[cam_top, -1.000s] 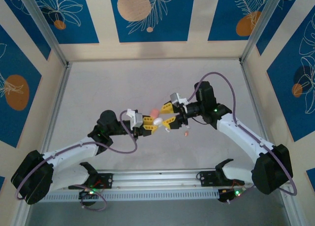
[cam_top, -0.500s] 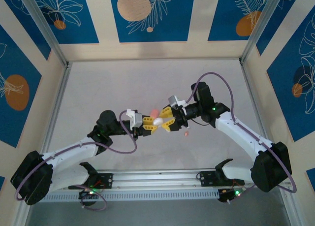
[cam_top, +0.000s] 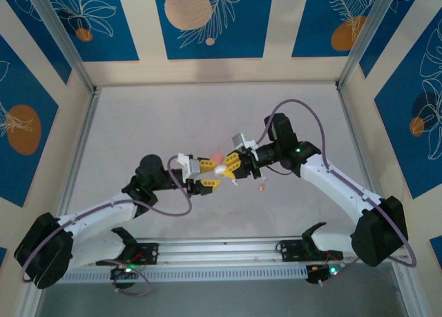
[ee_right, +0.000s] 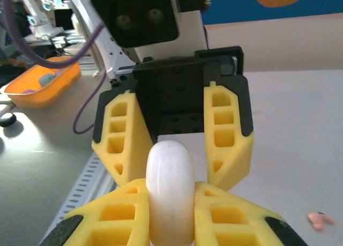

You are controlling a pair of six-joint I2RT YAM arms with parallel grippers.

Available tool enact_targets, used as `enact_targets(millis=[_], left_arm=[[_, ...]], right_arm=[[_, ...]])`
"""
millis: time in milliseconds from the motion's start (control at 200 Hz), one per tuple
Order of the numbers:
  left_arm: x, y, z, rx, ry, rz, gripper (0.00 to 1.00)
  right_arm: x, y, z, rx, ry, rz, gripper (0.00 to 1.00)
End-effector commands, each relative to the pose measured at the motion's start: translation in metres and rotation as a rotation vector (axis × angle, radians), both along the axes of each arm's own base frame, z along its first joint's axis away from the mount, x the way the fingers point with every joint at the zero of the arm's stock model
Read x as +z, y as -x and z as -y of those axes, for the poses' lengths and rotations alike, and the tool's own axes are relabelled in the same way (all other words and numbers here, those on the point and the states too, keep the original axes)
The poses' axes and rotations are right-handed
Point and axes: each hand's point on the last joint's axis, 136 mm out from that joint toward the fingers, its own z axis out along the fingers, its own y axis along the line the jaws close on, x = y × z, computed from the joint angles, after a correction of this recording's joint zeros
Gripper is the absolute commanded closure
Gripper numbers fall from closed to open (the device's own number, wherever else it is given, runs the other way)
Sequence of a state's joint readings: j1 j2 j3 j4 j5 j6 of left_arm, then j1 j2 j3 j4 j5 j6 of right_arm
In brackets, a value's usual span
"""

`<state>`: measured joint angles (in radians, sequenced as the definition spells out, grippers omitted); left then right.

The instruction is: Insert the wireless bluetooth earbuds into the charging case

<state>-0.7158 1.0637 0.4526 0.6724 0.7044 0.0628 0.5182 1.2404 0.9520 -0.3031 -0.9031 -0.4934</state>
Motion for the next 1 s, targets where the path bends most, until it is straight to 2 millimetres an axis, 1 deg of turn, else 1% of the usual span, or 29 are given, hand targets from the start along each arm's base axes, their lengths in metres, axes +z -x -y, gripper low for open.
enact_targets(millis=[0,75,130,185,315,440,520,680,815,995], left_arm=[[-0.001,-0.006,-0.004,0.043,-0.086,0.072,0.46],[-0.015,-0.008,-0.008,0.061,-0.176,0.077,0.46],[-0.023,-0.008,-0.01,0.061,-0.229,0.079,0.46],[-0.027,-0.008,-0.011,0.061,-0.264,0.082,0.46],[-0.033,-0.007,-0.012,0.05,-0.297,0.1,0.46],[-0.039,-0.005,-0.013,0.039,-0.328,0.103,0.46],[-0.038,-0.004,-0.013,0.031,-0.33,0.102,0.46],[-0.03,-0.001,-0.009,0.011,-0.289,0.097,0.48],[-0.032,-0.002,-0.01,0.017,-0.294,0.095,0.51],[-0.029,0.0,-0.008,0.004,-0.278,0.086,0.53]], right_arm=[[0.0,-0.004,0.005,-0.067,0.078,0.101,0.85],[-0.012,0.002,0.007,-0.059,0.153,0.189,0.85],[-0.021,0.002,0.008,-0.073,0.212,0.241,0.86],[-0.026,0.001,0.008,-0.083,0.256,0.272,0.85],[-0.031,0.001,0.005,-0.066,0.316,0.29,0.86],[-0.03,0.004,-0.001,-0.038,0.325,0.29,0.85],[-0.03,0.005,-0.005,-0.02,0.319,0.294,0.85],[-0.03,0.008,-0.011,0.012,0.31,0.282,0.85],[-0.029,0.011,-0.015,0.042,0.297,0.266,0.85],[-0.029,0.013,-0.02,0.066,0.291,0.248,0.85]])
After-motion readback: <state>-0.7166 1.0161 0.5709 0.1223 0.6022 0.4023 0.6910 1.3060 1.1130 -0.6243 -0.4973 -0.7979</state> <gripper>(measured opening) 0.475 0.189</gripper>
